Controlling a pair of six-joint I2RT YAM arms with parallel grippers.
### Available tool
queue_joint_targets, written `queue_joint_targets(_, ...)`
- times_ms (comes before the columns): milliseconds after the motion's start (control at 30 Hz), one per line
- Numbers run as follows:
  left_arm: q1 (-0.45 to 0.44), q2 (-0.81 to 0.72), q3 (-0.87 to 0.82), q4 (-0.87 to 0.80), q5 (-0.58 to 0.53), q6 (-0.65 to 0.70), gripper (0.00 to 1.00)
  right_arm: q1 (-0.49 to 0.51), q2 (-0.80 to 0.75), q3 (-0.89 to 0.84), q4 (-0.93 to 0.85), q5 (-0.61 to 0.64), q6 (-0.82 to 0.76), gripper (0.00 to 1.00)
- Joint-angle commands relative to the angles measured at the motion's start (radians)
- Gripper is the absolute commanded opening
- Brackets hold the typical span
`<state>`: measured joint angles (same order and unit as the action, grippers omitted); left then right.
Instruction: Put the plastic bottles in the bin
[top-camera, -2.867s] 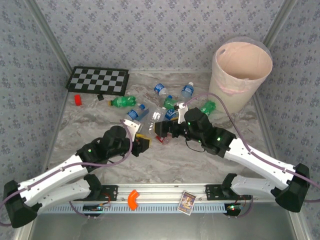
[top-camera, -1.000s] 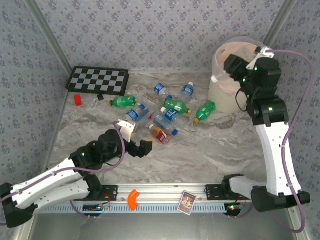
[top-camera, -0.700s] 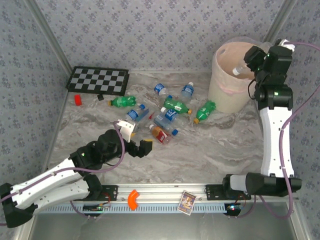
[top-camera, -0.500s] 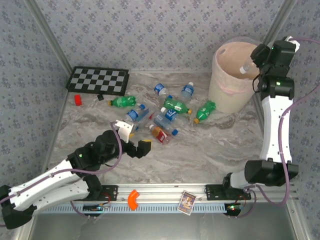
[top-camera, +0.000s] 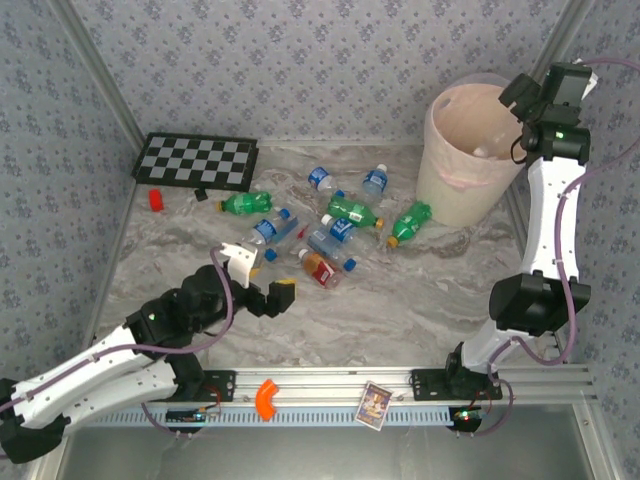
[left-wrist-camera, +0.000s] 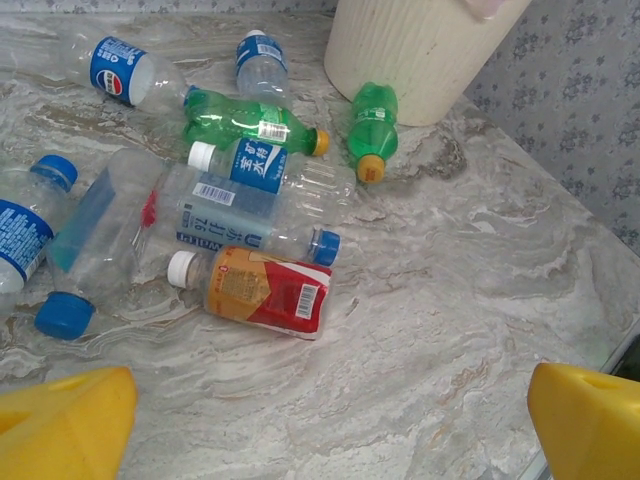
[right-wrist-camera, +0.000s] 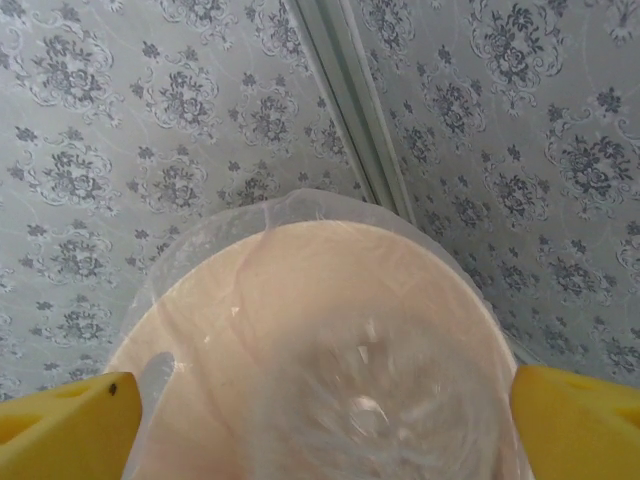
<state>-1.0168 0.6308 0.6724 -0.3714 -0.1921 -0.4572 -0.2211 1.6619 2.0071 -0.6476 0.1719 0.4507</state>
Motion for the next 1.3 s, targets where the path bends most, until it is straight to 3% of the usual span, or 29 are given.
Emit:
queue_joint_targets(0, -0.004, -0.012, -0.008, -0.009, -0.022, -0.009, 1.00, -0.002, -0.012, 0.030, -0.027, 0.014, -0.030, 0.99)
queue_joint_targets(367, -0.005, -0.004, -0.020, 0.005, -0.020, -0.015, 1.00, 0.060, -0.091, -0.032, -0.012, 0.017, -0.040, 1.00)
queue_joint_targets(600, -0.005, 0.012, -0.044, 0.004, -0.054, -0.041, 1.00, 0.149, -0.208, -0.163, 0.012, 0.008, -0.031, 1.00)
queue_joint_targets(967, -0.003, 0.130, -0.041, 0.021, -0.127, -0.097, 1.00, 0.410, -0.512, -0.626, 0.161, 0.011, -0.001, 0.99)
queue_joint_targets(1267, 0.015, 0.188, -0.011, 0.027, -0.143, -0.121, 1.00, 0.608, -0.537, -0.855, 0.218, -0.101, -0.006, 1.00)
